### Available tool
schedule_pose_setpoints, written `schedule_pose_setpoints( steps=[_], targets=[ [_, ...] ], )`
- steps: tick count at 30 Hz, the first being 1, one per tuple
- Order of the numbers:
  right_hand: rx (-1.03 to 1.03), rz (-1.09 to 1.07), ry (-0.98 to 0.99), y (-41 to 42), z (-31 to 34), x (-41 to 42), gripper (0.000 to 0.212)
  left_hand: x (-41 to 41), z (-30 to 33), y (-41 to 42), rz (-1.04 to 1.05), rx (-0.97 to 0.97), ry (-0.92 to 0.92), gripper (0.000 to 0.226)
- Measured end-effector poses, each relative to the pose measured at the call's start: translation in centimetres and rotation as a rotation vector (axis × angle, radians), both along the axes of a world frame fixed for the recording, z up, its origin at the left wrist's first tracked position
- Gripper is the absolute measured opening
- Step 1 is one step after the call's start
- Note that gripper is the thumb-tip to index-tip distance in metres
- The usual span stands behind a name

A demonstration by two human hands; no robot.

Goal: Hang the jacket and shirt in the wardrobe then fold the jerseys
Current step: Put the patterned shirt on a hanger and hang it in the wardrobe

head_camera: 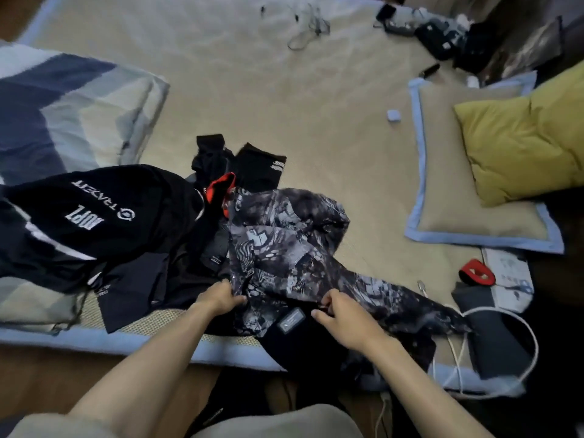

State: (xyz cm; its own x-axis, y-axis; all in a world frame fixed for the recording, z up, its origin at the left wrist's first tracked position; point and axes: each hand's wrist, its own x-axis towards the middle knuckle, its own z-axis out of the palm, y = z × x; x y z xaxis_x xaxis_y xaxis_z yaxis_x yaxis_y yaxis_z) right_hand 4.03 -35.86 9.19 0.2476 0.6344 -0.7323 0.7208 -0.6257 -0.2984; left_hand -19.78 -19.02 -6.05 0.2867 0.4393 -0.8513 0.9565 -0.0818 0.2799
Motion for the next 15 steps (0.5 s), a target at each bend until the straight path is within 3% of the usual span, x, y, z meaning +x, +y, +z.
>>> schedule_pose_setpoints(
  steps=[4, 8, 15],
  targets=[
    [-0.095, -0.097, 0.035, -3.0, -0.1, -1.0, 0.037, 0.6, -2.8, -0.4, 0.009, 0.015, -0.041, 0.029],
    [-0.085, -0.15, 0.025, -3.1, 0.6, -2.0, 0.041, 1.6, -2.1, -0.7, -0.027, 0.022, -0.154, 0.04],
    [0.052, -0.2, 0.065, 0.5, 2.4, -3.0, 0.05, 4.8, 9.8, -0.7, -0.117, -0.092, -0.638, 0.046]
  ],
)
